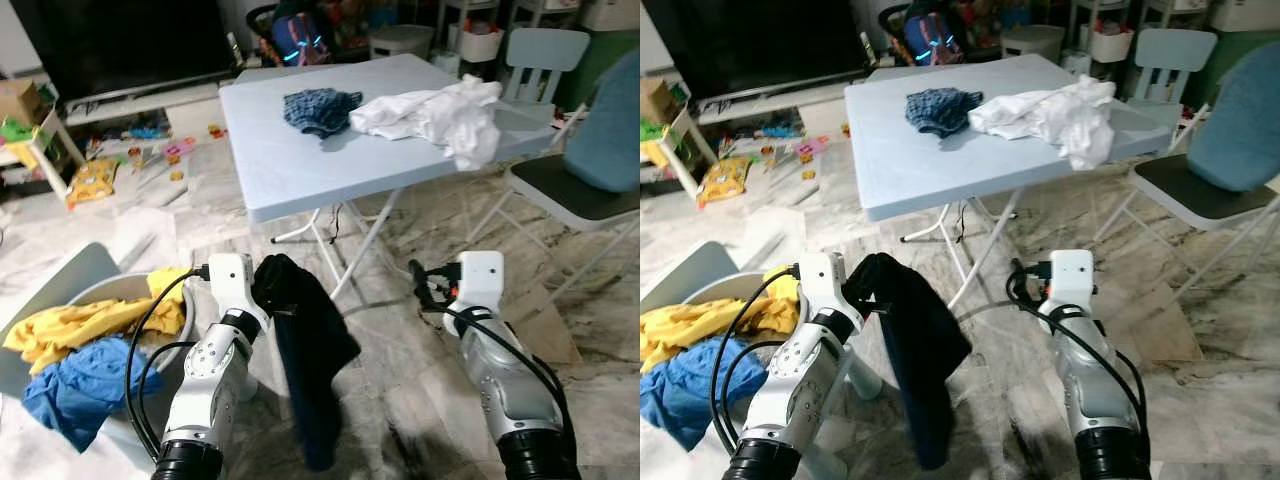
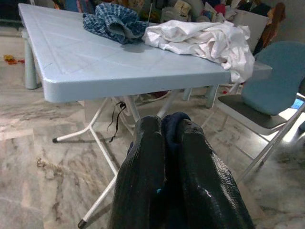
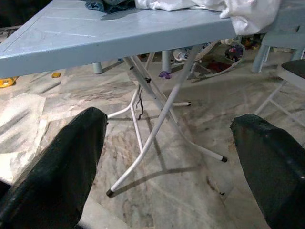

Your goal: Hang hanger

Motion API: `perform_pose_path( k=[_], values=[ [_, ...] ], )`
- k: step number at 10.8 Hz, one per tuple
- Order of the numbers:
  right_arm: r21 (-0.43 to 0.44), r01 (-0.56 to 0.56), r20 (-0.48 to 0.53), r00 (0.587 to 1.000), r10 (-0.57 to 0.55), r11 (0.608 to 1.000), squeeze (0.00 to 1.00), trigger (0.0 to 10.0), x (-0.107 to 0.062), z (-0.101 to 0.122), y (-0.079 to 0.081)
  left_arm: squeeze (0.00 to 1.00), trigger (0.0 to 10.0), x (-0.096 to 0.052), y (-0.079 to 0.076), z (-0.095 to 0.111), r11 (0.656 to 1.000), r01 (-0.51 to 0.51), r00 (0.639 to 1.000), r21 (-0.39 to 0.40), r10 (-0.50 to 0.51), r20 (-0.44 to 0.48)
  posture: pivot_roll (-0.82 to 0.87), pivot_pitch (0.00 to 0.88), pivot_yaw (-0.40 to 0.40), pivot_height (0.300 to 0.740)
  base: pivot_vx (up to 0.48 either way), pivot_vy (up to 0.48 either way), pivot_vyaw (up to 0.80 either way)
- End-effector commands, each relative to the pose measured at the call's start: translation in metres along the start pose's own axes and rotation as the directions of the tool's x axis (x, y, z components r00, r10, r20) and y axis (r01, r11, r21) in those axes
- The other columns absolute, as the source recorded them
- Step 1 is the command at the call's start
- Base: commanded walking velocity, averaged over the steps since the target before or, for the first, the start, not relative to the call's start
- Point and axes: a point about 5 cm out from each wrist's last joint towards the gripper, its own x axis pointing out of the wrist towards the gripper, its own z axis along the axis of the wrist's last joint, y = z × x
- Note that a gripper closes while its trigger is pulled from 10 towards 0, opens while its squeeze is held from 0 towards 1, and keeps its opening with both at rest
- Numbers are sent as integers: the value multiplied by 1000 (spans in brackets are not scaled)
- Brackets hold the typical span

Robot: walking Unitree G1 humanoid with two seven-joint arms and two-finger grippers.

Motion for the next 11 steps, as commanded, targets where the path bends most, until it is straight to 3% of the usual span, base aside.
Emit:
perform_pose_path(
  k=[1,3,11],
  values=[
    [16,-31,18,999,31,999,0,10000,3,5,7,0,10000,2,5,6,1000,-19,999,9,19,30,-216,0,86,740,0,0,0],
    [27,-34,2,999,34,999,0,10000,3,5,9,0,10000,-1,6,2,1000,-17,1000,3,17,26,-212,0,80,740,0,0,-284],
    [9,-32,-7,999,32,999,0,10000,-4,-4,11,0,10000,-2,14,-2,999,-37,999,0,37,16,-217,0,84,740,0,399,-800]
  ],
)
